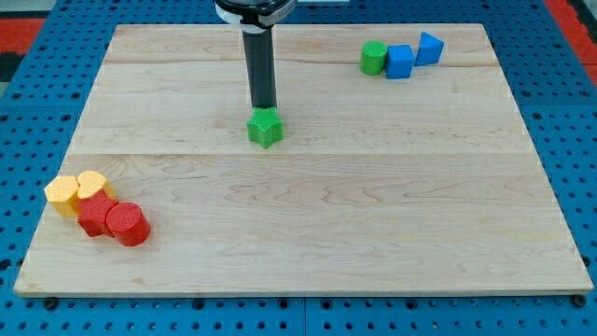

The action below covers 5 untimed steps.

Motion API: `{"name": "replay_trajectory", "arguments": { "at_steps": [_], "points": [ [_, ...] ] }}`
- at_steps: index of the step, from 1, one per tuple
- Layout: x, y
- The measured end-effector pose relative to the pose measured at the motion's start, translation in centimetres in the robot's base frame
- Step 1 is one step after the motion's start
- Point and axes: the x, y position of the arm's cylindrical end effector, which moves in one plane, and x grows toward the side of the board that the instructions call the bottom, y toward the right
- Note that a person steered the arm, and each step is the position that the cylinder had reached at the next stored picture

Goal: Push the green circle into the green star

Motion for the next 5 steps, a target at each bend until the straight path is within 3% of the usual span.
{"name": "replay_trajectory", "arguments": {
  "at_steps": [2,5],
  "points": [
    [-10.4,8.7],
    [-11.5,17.7]
  ]
}}
